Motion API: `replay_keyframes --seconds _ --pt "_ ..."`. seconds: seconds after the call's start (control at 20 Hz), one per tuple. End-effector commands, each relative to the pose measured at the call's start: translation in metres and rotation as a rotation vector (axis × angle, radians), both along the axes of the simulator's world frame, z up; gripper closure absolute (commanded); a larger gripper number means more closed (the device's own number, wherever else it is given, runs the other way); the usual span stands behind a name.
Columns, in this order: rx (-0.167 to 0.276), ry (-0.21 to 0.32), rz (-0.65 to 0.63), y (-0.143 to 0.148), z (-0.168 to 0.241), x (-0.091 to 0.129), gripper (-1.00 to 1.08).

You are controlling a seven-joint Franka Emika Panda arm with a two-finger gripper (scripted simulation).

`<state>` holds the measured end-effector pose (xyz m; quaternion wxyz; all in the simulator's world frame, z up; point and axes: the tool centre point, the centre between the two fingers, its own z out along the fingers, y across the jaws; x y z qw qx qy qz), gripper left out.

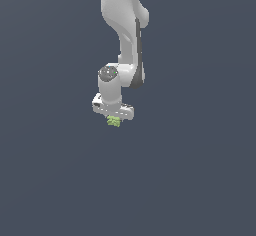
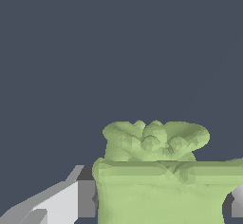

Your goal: Pick up the object and move it to a goal position.

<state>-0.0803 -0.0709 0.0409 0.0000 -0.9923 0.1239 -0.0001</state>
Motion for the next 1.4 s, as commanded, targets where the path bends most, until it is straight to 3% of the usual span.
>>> replay_keyframes --seconds 0.0,0.7,1.35 --pt "0.0 0.0 0.0 0.0 -0.001 0.0 1.08" --pt "0.0 -0.001 0.0 0.007 0.013 0.006 1.08" --pt "-0.001 0.0 -0.001 0.053 0.096 0.047 1.08"
